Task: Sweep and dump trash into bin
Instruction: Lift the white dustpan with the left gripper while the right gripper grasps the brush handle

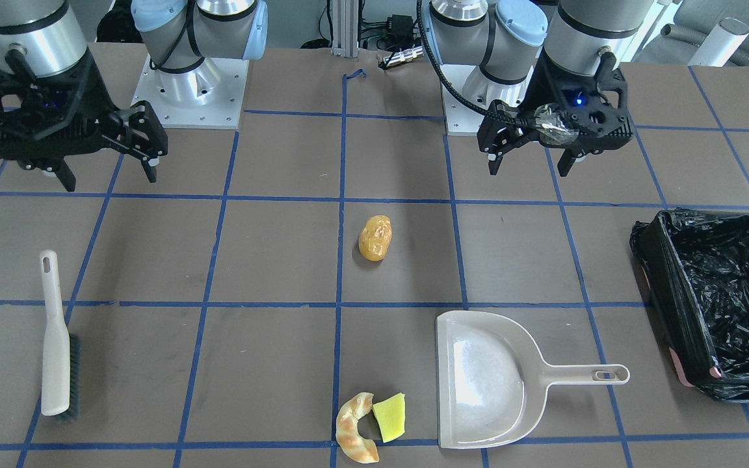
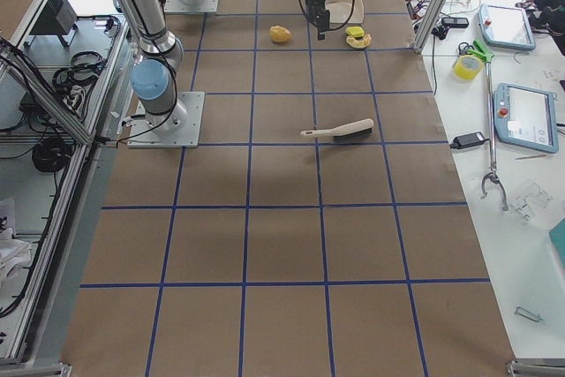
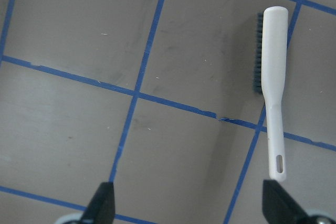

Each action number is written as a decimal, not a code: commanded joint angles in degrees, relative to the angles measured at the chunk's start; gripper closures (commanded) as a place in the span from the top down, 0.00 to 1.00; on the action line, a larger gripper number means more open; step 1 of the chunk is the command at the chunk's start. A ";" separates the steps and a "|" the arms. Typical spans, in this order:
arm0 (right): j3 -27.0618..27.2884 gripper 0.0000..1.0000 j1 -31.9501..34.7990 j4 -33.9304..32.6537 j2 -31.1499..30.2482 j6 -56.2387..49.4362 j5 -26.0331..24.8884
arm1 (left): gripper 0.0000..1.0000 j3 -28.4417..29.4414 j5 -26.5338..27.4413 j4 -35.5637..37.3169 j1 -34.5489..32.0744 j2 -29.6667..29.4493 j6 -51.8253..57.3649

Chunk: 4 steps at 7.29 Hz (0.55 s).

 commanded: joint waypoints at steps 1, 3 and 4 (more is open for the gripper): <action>1.81 0.98 -5.55 -6.15 7.05 -9.45 -1.00 | 1.00 -1.13 -1.14 0.89 7.13 -2.32 -2.36; 5.41 0.92 -10.47 -16.50 13.38 -17.27 -3.91 | 1.00 -3.06 -1.60 14.35 7.95 -5.23 -17.31; 7.51 0.91 -11.28 -19.60 16.02 -18.08 -4.00 | 1.00 -4.46 -1.68 17.39 7.95 -6.37 -25.94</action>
